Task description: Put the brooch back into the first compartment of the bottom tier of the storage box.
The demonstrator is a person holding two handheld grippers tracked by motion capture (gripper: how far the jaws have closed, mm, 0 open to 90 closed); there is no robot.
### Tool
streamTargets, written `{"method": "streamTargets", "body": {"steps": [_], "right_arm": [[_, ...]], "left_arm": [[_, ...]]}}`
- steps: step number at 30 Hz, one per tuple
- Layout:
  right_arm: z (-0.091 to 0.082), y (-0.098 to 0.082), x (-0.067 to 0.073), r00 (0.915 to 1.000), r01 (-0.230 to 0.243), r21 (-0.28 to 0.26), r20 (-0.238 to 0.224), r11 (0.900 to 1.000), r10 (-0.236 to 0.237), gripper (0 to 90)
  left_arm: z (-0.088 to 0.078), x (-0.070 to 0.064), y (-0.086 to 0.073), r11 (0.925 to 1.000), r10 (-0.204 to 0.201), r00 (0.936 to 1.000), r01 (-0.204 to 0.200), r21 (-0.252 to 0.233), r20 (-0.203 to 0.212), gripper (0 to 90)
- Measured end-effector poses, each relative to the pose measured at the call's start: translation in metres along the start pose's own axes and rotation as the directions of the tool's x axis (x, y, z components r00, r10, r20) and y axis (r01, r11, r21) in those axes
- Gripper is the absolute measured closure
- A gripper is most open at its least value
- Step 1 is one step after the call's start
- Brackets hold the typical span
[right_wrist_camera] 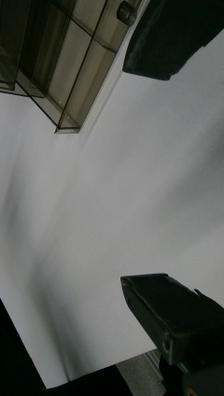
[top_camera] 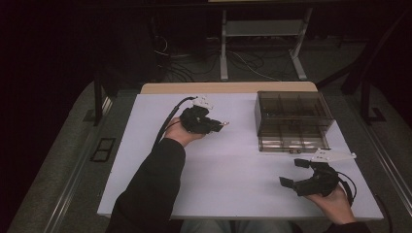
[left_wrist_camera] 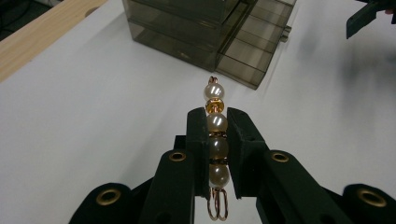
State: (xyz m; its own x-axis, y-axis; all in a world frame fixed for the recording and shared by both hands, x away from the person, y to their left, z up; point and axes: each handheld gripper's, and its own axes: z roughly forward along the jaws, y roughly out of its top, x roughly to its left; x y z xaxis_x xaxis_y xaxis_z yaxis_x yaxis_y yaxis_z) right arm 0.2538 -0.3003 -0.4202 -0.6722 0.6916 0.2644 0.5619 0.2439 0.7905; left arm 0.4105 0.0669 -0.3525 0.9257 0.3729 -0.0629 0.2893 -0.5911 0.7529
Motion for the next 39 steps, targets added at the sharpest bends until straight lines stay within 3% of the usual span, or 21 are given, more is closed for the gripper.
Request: {"method": "streamTargets", "body": {"steps": [22,39], "right_arm": [[-0.001,0.000,0.000,1.0000,0.006,-0.003,-0.003,1.000,-0.006,0.1],[-0.002,0.000,0.000,1.0000,0.005,-0.008,-0.005,1.000,-0.005,0.1]], "left_arm": [[0.030,-0.012,0.018,0.9991,0.042,0.9982,-0.042,0.009,0.043,79.0],[0.050,-0.023,0.042,0.9963,0.086,0.9935,-0.086,0.003,0.075,79.1]]}}
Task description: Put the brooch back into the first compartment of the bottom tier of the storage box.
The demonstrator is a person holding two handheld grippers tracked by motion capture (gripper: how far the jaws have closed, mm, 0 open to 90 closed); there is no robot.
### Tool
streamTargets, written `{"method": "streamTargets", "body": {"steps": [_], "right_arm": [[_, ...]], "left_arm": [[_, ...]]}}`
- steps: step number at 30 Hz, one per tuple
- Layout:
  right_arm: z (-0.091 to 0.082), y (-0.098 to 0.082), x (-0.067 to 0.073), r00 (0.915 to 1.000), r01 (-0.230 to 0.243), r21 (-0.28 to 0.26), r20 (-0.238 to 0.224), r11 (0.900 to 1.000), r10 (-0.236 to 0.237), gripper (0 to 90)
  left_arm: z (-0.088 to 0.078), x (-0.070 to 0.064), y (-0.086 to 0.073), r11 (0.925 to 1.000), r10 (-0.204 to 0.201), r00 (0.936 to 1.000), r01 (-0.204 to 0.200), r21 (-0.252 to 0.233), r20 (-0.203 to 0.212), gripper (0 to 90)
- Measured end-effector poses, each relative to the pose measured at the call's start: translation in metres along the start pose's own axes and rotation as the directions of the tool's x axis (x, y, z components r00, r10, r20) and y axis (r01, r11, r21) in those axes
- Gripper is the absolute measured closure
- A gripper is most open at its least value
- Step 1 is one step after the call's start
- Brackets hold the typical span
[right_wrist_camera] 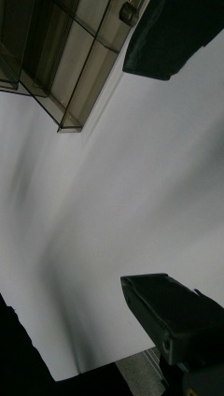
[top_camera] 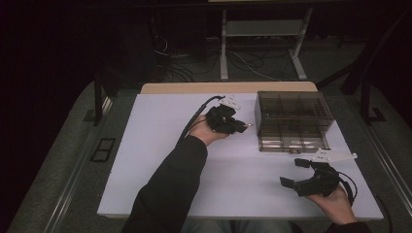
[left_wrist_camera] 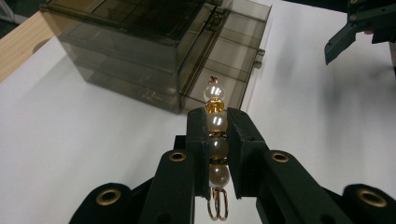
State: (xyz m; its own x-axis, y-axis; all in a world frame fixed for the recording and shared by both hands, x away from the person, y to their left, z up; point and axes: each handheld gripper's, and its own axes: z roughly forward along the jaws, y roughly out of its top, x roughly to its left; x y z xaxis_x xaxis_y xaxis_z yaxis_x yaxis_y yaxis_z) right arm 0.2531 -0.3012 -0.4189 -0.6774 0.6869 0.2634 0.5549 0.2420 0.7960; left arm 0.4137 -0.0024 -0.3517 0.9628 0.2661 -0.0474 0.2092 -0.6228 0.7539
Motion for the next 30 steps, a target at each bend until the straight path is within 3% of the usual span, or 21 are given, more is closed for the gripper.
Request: {"method": "streamTargets", "body": {"steps": [20,30], "right_arm": [[0.000,0.000,0.000,1.0000,0.004,-0.002,-0.007,1.000,-0.004,0.1],[0.000,0.001,0.001,0.9999,0.009,-0.003,-0.010,1.000,-0.009,0.1]], "left_arm": [[0.036,-0.004,0.019,1.0000,0.005,0.9996,-0.005,0.000,0.027,79.0],[0.059,-0.005,0.020,0.9999,-0.008,0.9991,0.008,-0.007,0.042,79.1]]}}
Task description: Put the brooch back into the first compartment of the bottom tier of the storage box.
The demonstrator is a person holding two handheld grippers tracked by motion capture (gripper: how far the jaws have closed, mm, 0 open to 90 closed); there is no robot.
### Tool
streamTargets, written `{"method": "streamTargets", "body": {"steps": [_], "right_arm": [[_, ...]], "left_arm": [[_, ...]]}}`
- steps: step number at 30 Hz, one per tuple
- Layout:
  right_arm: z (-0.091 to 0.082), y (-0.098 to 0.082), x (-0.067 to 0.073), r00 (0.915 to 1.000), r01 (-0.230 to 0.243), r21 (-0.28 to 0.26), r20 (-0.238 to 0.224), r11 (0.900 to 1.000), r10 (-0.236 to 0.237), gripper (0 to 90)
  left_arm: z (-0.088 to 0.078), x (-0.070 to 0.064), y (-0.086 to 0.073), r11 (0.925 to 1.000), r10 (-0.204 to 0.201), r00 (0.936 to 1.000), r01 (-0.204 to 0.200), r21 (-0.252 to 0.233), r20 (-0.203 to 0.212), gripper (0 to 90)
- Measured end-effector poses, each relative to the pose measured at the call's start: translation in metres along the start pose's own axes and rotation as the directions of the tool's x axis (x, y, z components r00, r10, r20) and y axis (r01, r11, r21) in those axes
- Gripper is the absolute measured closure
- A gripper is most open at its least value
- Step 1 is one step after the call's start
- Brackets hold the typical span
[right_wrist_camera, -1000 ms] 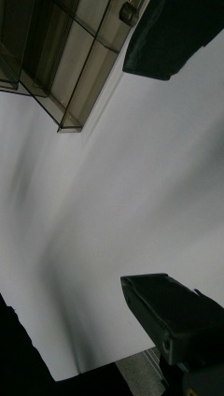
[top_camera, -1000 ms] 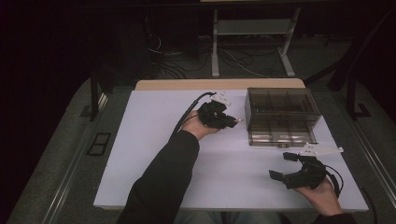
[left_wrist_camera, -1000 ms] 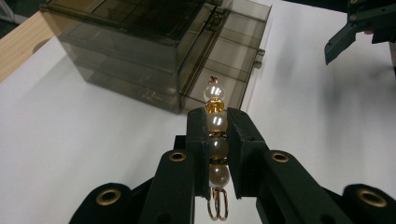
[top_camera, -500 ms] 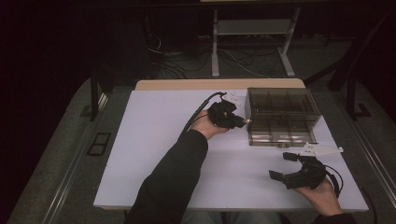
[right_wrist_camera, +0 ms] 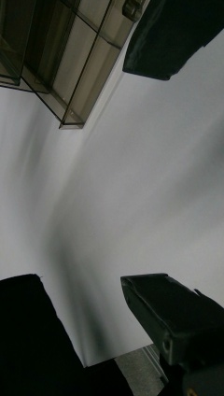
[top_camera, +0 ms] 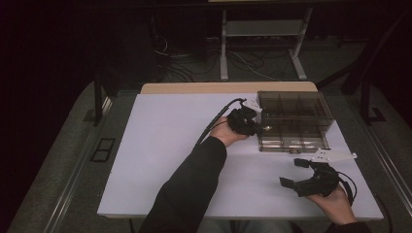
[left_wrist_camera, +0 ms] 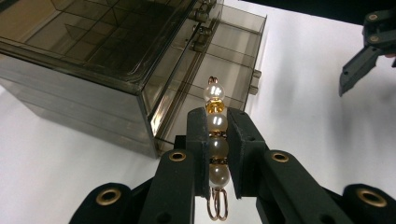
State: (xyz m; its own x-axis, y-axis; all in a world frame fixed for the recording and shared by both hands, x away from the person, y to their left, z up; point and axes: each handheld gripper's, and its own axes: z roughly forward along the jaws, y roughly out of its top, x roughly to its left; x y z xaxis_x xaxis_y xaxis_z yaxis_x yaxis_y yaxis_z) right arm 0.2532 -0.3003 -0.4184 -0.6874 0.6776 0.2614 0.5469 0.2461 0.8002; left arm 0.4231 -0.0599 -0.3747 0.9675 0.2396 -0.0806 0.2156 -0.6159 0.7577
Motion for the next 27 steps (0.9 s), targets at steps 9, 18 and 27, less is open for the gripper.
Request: {"method": "streamTargets", "body": {"steps": [9,18,27], "right_arm": [[0.000,0.000,0.000,1.0000,0.001,0.000,-0.001,1.000,-0.001,0.1],[0.001,0.001,0.001,1.0000,0.002,-0.001,-0.004,1.000,-0.002,0.1],[0.001,0.001,0.001,1.0000,0.003,0.001,-0.009,1.000,-0.003,0.1]], "left_arm": [[0.017,0.002,-0.001,0.9996,-0.025,0.9997,0.025,-0.015,0.008,79.0],[0.031,0.003,-0.003,0.9966,-0.067,0.9977,0.067,-0.048,0.002,79.0],[0.051,0.000,-0.005,0.9908,-0.111,0.9938,0.110,-0.079,-0.008,79.0]]}}
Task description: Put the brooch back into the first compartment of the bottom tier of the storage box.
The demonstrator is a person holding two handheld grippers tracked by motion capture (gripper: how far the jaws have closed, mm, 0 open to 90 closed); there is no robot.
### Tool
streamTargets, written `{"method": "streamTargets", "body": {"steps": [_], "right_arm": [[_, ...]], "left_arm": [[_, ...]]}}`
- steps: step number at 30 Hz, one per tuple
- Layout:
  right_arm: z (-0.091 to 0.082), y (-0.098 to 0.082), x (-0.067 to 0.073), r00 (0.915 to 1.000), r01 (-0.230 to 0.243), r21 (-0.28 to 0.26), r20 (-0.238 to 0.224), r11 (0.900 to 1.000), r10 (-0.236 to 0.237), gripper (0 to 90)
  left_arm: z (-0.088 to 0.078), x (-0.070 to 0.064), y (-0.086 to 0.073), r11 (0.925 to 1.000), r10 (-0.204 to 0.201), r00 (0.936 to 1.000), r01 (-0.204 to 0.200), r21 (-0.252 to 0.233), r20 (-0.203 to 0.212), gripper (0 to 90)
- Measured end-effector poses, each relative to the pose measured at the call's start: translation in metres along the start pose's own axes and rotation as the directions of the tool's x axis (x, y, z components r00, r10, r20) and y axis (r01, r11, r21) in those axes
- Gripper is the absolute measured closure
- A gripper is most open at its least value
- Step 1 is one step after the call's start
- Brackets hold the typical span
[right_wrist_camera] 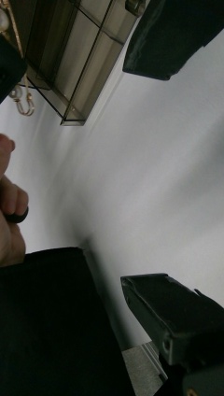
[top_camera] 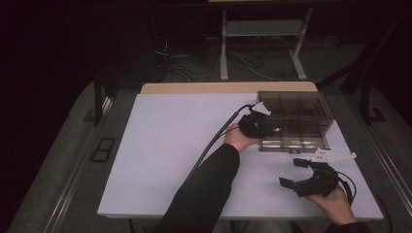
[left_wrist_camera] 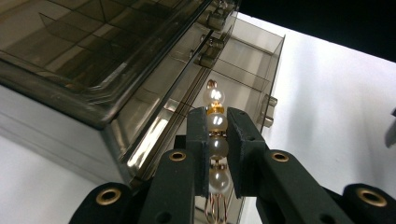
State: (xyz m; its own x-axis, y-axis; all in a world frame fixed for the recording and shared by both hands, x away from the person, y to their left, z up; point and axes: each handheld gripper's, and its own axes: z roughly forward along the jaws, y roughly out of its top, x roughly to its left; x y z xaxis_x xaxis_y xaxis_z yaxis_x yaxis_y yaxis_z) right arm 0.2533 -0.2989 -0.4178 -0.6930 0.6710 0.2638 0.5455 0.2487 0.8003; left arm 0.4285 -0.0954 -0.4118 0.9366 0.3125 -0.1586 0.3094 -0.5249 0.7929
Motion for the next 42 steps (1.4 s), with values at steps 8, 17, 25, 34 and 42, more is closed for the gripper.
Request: {"method": "streamTargets", "body": {"steps": [8,17,25,34,42], "right_arm": [[0.000,0.000,0.000,1.0000,0.001,0.002,-0.005,1.000,-0.001,0.1],[0.000,0.000,0.000,1.0000,0.000,0.002,-0.005,1.000,0.000,0.1],[-0.001,0.000,0.000,1.0000,-0.002,0.000,-0.002,1.000,0.002,0.1],[-0.001,0.000,0.000,1.0000,0.003,0.000,-0.003,1.000,-0.003,0.1],[-0.001,0.000,0.000,1.0000,0.001,-0.001,-0.002,1.000,-0.001,0.1]], "left_arm": [[0.014,-0.001,-0.004,0.9998,-0.019,0.9998,0.019,0.001,-0.001,78.9],[0.006,-0.003,-0.004,0.9995,-0.029,0.9995,0.029,0.014,0.009,60.6],[-0.020,-0.006,-0.004,0.9996,-0.003,0.9998,0.003,0.028,0.018,39.4],[-0.053,-0.006,-0.008,0.9997,-0.023,0.9994,0.023,-0.003,0.026,23.0],[-0.082,-0.007,-0.016,0.9988,-0.034,0.9994,0.034,-0.037,0.000,12.8]]}}
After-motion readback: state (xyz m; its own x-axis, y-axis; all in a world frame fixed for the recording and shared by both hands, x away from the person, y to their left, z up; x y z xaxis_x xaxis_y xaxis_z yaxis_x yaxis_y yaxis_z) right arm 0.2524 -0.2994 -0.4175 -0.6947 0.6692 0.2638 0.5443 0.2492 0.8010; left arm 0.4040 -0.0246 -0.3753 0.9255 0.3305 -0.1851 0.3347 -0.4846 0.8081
